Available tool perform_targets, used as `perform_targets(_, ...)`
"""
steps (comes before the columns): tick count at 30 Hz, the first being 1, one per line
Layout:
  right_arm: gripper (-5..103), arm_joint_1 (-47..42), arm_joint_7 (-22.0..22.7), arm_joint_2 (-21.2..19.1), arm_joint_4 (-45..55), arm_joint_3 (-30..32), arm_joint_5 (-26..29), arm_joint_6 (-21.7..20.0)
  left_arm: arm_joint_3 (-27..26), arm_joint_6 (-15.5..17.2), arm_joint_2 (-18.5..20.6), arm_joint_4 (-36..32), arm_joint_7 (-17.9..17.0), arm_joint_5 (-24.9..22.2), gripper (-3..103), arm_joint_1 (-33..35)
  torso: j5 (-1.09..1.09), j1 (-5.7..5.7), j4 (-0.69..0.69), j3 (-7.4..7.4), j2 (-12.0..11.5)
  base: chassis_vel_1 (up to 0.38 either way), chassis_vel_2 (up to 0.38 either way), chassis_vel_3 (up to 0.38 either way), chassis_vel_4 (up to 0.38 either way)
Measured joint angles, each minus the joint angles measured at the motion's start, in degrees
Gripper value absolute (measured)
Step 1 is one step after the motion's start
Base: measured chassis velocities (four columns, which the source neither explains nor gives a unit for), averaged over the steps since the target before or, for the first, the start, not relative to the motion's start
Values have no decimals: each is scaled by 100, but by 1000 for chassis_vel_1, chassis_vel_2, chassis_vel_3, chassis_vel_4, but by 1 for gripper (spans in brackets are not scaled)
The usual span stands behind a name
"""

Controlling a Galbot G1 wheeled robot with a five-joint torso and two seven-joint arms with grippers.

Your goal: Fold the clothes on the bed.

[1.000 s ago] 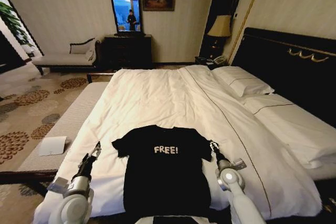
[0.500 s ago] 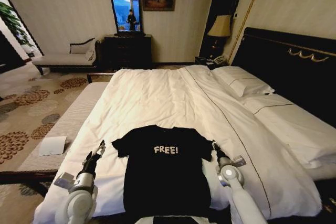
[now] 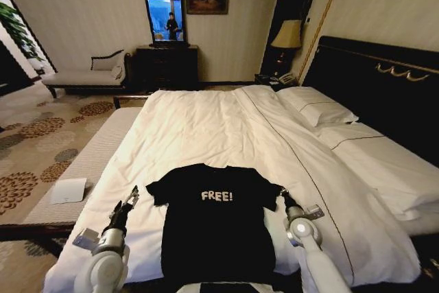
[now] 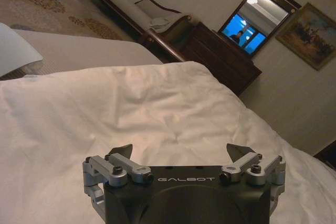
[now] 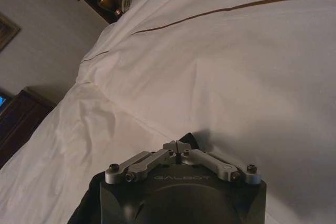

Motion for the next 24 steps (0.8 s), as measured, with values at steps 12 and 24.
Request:
perform_targets(12,22,-51,32,98,-96,-63,-559,297,-167,9,125,10,-27,-145,100,27,0,0,0,0,0,0,0,0,0)
perform_targets(24,66,78,247,96,-30,-75,-176,125,-204,-2,72,-48,-42,-177,100,153,0,0,1,0,0,0,0,0,0)
